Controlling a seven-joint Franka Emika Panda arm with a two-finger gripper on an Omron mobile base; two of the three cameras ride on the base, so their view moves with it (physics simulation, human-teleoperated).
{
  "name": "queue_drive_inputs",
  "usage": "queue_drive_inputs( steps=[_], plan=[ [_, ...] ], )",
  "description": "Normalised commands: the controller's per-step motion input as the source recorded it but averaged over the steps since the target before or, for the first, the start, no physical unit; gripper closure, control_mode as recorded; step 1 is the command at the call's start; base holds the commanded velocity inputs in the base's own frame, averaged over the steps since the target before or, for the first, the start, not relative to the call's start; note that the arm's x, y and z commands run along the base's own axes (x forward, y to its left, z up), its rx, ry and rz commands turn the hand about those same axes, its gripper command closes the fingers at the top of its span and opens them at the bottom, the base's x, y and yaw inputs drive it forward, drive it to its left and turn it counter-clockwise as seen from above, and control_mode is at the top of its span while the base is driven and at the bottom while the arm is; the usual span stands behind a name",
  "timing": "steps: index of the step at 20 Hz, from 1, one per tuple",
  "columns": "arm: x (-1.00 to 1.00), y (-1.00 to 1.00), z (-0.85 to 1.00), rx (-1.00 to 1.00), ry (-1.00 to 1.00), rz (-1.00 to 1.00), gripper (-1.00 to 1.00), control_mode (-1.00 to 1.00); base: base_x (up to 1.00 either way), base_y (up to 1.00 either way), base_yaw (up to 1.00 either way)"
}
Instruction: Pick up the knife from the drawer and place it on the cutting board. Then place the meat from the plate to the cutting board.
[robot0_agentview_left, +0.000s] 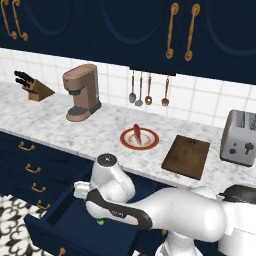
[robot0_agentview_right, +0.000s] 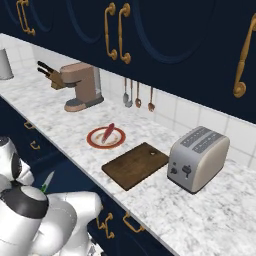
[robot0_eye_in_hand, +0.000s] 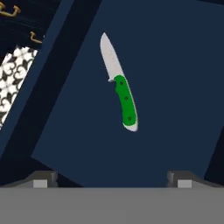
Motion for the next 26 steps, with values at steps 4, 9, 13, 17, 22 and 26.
queue_drive_inputs(
  steps=[4,9,13,17,22,26],
  plan=[
    [0.77,0.00,-0.43,-0.08,0.14,0.21,-1.00,-1.00,0.00,0.00,0.00],
    [0.45,0.04,-0.35,-0.09,0.18,0.13,-1.00,-1.00,0.00,0.00,0.00],
    [0.32,0.58,-0.47,-0.15,0.06,0.00,-1.00,-1.00,0.00,0.00,0.00],
    [0.18,0.38,-0.42,-0.13,0.01,-0.02,-1.00,-1.00,0.00,0.00,0.00],
    [0.26,0.24,-0.62,-0.11,0.00,0.00,-1.00,-1.00,0.00,0.00,0.00],
    [0.45,0.96,-0.68,-0.15,-0.07,-0.08,-1.00,-1.00,0.00,0.00,0.00]
  ],
)
